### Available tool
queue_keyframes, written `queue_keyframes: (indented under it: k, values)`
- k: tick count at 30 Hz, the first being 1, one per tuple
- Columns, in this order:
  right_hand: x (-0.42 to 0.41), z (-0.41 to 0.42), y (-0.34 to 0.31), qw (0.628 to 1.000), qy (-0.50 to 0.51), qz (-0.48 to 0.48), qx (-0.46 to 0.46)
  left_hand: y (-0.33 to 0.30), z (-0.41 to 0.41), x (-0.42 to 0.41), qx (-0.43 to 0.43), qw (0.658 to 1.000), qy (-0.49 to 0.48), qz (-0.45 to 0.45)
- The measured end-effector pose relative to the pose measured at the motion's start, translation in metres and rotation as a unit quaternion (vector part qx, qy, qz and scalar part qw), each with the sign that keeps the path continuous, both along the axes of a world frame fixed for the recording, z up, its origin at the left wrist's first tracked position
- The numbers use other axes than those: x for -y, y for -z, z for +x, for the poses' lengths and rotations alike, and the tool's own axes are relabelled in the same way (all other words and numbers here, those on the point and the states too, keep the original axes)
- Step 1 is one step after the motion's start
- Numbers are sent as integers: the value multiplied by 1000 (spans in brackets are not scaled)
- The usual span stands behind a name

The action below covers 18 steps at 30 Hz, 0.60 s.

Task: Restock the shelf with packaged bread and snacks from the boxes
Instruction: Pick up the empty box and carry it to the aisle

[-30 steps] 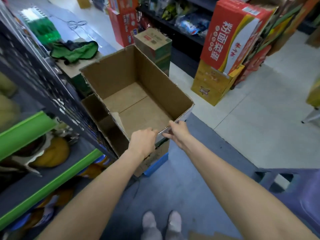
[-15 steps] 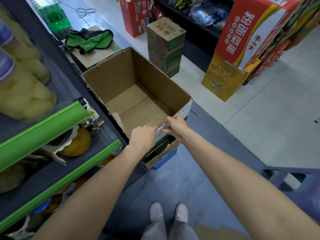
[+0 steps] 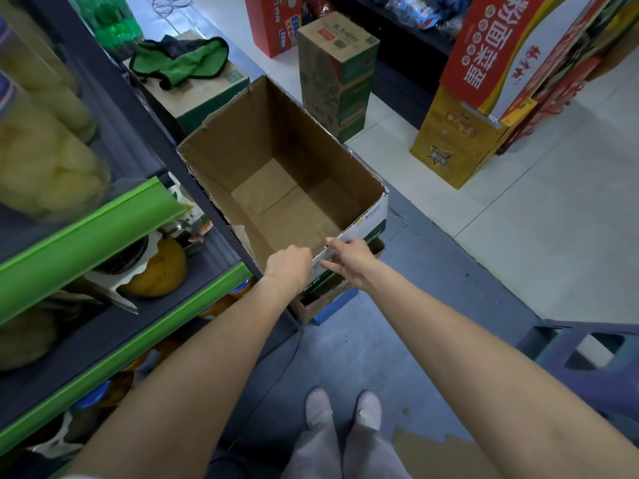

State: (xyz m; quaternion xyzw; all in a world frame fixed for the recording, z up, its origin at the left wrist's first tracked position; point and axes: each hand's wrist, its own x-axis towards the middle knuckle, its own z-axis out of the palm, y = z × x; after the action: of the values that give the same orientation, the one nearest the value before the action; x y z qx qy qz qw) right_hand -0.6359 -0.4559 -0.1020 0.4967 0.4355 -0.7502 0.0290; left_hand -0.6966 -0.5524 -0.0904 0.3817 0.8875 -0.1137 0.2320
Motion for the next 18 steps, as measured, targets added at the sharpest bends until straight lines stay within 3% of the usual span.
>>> queue_keyframes:
  k: [10, 18]
  values:
    - [-2, -4, 11, 999, -25, 19, 13, 2, -2, -1, 16, 999, -24, -29]
    - [-22, -18, -8, 988, -63, 125, 58, -25, 5, -15, -88, 993, 80, 26]
